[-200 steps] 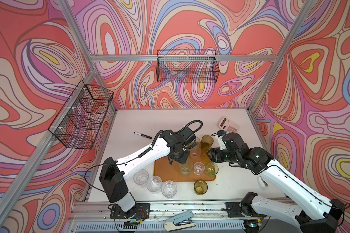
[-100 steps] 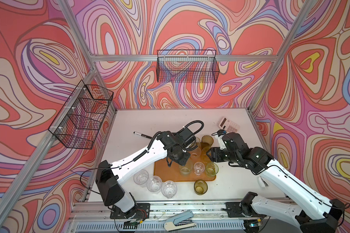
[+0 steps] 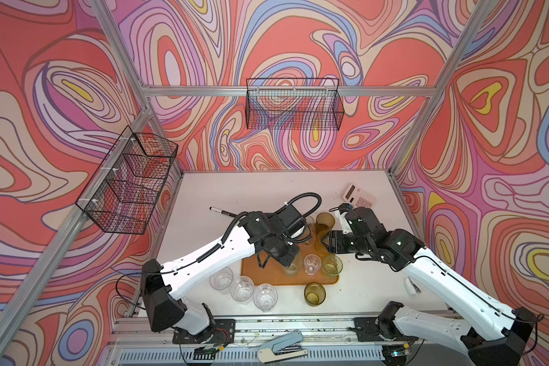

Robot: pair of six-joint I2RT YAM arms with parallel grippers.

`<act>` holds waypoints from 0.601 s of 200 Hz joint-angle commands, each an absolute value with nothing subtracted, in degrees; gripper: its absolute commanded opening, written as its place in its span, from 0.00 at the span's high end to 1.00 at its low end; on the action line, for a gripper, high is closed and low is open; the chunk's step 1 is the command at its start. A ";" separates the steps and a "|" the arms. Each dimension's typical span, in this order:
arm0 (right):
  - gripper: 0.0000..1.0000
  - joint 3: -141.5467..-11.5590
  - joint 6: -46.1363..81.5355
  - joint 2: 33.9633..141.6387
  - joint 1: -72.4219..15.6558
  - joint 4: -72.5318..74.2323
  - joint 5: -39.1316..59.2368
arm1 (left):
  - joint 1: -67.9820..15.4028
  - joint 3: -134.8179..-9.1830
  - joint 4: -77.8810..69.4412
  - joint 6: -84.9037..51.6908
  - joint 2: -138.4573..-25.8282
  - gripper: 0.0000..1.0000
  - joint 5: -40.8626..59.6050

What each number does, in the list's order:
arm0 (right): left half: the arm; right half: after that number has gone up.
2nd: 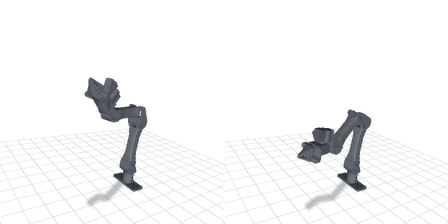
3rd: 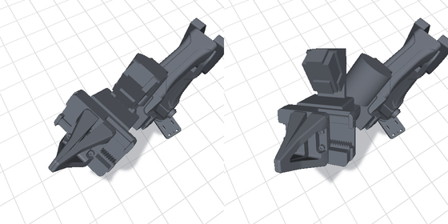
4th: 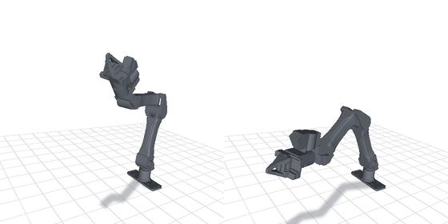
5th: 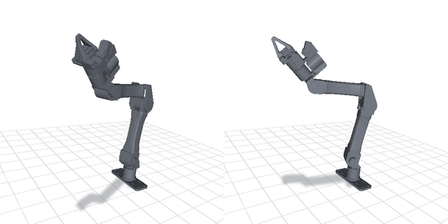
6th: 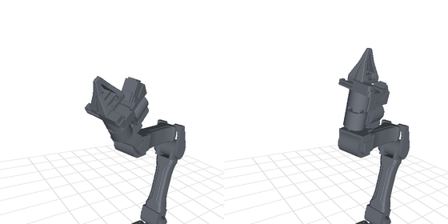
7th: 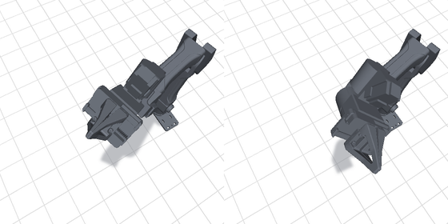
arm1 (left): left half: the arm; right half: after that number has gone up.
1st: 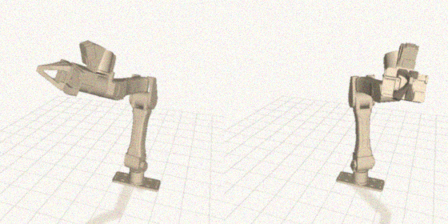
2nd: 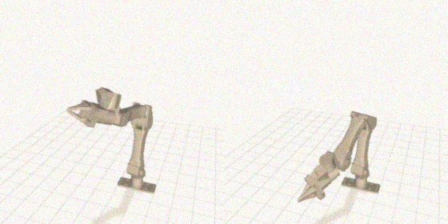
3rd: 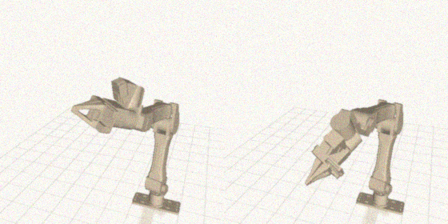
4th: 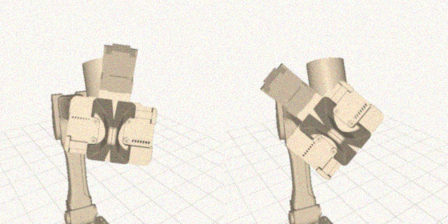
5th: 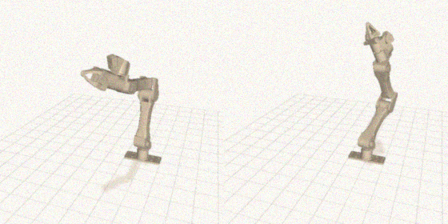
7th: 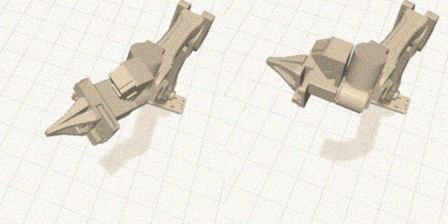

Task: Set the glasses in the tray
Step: 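Raise the left gripper and move it toward the dark olive textured glass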

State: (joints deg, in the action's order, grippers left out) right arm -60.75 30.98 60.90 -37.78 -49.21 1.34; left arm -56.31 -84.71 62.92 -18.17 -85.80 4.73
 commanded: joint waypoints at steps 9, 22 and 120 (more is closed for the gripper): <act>0.32 -61.35 31.77 61.00 -37.53 -48.23 1.64 | -57.64 -81.76 61.91 -17.73 -83.96 0.59 6.05; 0.32 -61.26 31.89 60.91 -37.50 -48.34 1.50 | -58.21 -80.56 60.92 -18.32 -83.47 0.59 6.54; 0.32 -61.26 30.92 60.24 -37.44 -50.43 0.02 | -62.46 -75.00 54.32 -27.08 -81.78 0.59 6.26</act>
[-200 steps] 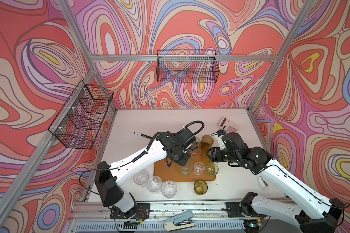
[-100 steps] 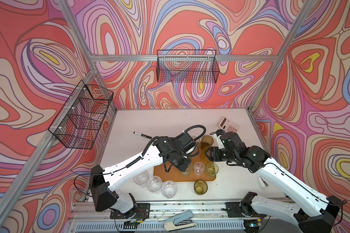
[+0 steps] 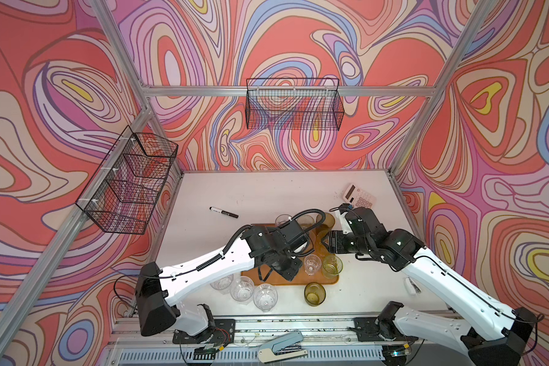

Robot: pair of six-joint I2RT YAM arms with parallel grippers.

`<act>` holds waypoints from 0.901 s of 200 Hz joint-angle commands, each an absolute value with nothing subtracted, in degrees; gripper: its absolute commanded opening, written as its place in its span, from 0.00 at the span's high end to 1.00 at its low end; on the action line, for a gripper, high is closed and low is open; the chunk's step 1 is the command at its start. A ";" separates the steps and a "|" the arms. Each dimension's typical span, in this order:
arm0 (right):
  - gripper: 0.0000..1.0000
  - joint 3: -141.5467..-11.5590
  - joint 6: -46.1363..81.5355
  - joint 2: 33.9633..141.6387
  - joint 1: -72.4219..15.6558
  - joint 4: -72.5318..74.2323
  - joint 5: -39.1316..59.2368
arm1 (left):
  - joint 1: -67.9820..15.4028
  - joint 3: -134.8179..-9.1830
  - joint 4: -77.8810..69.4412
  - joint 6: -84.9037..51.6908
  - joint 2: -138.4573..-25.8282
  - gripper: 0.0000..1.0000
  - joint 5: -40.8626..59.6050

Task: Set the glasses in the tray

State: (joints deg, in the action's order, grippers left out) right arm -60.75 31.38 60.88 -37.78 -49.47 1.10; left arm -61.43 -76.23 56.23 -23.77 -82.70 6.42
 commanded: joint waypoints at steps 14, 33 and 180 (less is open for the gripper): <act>0.32 -61.24 30.60 60.12 -37.21 -50.70 0.00 | -63.21 -74.88 54.27 -27.74 -82.39 0.59 5.89; 0.32 -60.83 30.25 59.90 -37.02 -50.71 0.00 | -64.13 -75.13 54.54 -28.91 -83.22 0.59 4.85; 0.29 -61.59 27.60 57.70 -28.45 -54.50 11.15 | -70.06 -73.53 50.25 -35.79 -90.42 0.61 4.78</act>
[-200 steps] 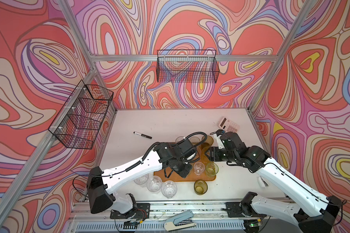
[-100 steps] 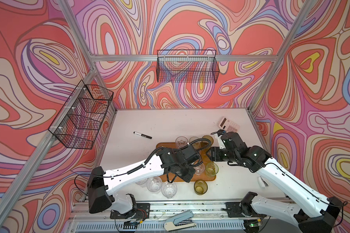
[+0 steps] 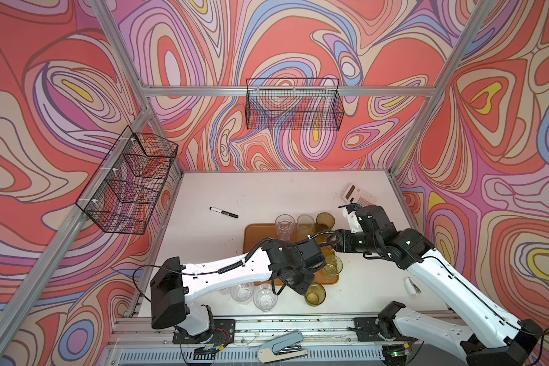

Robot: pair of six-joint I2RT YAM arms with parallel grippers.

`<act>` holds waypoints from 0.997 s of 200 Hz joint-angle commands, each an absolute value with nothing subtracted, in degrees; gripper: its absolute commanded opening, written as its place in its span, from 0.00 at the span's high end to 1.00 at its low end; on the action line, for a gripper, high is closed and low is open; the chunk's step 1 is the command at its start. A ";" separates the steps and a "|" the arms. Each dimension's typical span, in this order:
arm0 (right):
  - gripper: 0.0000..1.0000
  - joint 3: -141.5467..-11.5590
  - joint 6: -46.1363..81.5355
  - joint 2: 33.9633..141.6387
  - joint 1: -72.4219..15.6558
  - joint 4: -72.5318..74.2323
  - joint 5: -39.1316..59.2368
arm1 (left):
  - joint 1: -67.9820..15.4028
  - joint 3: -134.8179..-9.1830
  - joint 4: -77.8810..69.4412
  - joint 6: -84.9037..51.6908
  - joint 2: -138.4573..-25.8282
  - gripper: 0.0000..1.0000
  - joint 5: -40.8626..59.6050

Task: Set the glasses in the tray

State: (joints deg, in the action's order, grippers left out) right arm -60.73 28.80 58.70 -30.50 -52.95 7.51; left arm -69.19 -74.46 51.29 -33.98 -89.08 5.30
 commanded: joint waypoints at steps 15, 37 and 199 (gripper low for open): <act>0.28 -61.91 27.21 57.76 -26.95 -54.66 12.98 | -70.31 -73.00 49.04 -36.63 -91.00 0.61 4.91; 0.28 -62.88 26.16 58.43 -24.57 -55.91 14.50 | -70.58 -72.68 47.84 -37.10 -92.12 0.61 5.53; 0.28 -64.07 23.73 58.95 -17.67 -57.95 18.10 | -71.19 -75.37 47.59 -36.02 -100.64 0.71 5.67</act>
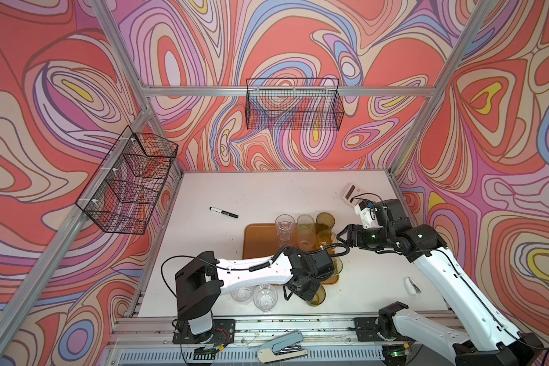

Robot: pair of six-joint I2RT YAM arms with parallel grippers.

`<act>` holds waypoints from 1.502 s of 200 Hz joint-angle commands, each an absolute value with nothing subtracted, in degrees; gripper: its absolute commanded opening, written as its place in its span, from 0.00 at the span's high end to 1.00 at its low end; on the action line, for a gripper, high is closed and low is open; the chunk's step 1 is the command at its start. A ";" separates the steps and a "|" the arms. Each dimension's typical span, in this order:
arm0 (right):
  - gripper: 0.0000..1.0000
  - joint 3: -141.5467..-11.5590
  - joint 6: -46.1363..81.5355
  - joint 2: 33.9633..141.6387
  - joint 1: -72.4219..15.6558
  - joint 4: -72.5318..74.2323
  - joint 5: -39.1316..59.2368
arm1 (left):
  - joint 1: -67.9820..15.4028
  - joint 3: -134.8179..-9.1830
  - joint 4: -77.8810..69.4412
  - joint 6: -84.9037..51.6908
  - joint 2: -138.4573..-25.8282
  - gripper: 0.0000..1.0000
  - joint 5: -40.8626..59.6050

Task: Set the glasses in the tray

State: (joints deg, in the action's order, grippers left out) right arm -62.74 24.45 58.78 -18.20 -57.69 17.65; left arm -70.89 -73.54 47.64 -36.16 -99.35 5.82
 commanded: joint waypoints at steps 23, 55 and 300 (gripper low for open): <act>0.28 -63.91 23.63 58.98 -17.59 -57.94 18.27 | -71.19 -76.02 47.72 -35.95 -101.25 0.75 5.76; 0.28 -63.55 23.67 58.74 -17.49 -57.68 18.28 | -71.19 -76.54 48.23 -35.70 -101.66 0.79 5.55; 0.29 -62.11 21.26 57.95 -17.40 -58.11 16.62 | -70.71 -89.56 63.64 -31.40 -98.18 1.00 3.00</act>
